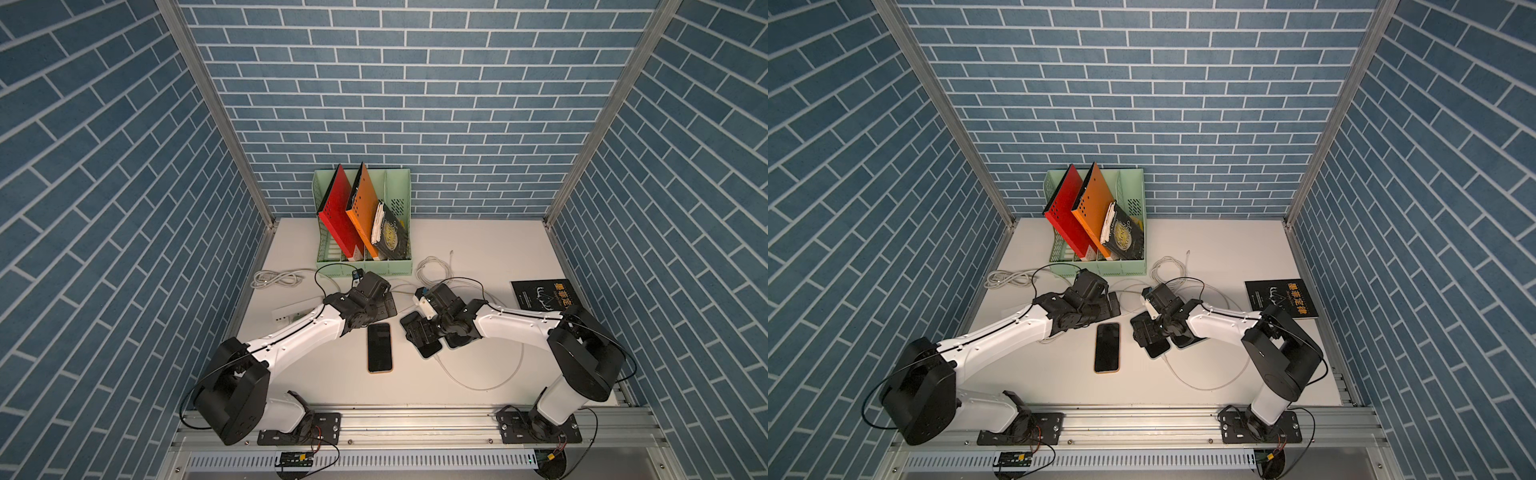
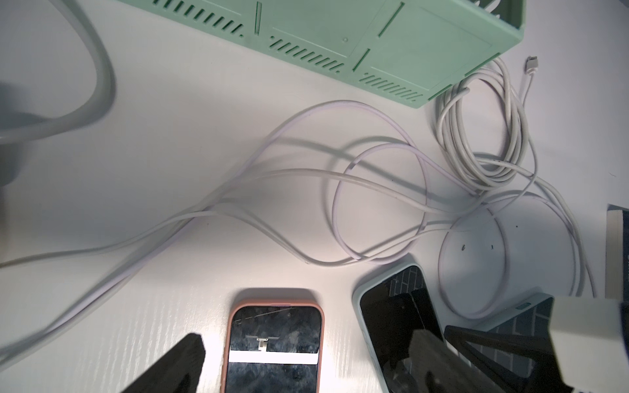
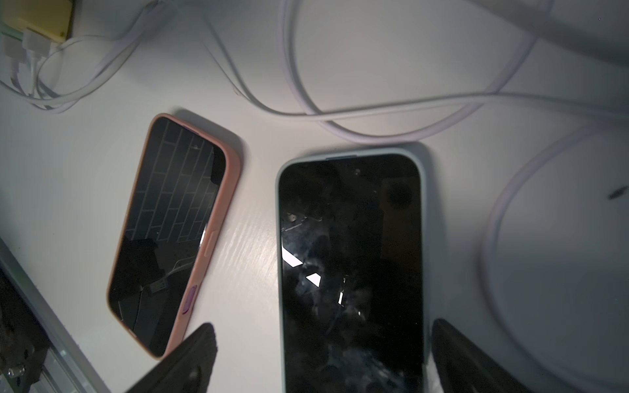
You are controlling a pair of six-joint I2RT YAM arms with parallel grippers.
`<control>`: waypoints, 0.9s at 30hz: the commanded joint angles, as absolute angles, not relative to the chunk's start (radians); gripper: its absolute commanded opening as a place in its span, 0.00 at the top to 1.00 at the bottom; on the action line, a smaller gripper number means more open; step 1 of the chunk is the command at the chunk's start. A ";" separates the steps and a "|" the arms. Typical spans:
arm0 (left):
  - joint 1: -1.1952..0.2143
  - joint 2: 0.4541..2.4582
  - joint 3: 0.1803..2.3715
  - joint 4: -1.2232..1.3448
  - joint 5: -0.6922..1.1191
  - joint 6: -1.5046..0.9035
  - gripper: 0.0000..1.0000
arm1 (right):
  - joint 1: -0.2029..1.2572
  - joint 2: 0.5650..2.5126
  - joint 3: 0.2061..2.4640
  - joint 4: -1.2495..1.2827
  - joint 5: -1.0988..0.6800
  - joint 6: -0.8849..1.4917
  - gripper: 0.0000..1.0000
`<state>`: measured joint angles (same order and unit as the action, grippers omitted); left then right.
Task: Unplug the charging cable from the phone
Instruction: Pick up the phone at the center of the board.
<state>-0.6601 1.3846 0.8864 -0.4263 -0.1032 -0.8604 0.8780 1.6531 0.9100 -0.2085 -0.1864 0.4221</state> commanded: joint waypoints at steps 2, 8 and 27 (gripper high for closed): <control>-0.652 1.356 0.869 -0.422 -0.104 -0.865 0.00 | 0.893 1.663 0.961 -0.288 -0.120 0.428 0.01; -0.646 1.347 0.867 -0.423 -0.109 -0.865 0.00 | 0.935 1.692 1.016 -0.380 -0.023 0.395 0.00; -0.616 1.303 0.843 -0.382 -0.107 -0.880 0.00 | 0.983 1.755 1.075 -0.448 0.044 0.341 0.00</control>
<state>-0.6220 1.3125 0.8604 -0.3832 -0.1040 -0.8764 0.9771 1.7355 1.0492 -0.4049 0.0231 0.3798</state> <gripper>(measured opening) 0.997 0.995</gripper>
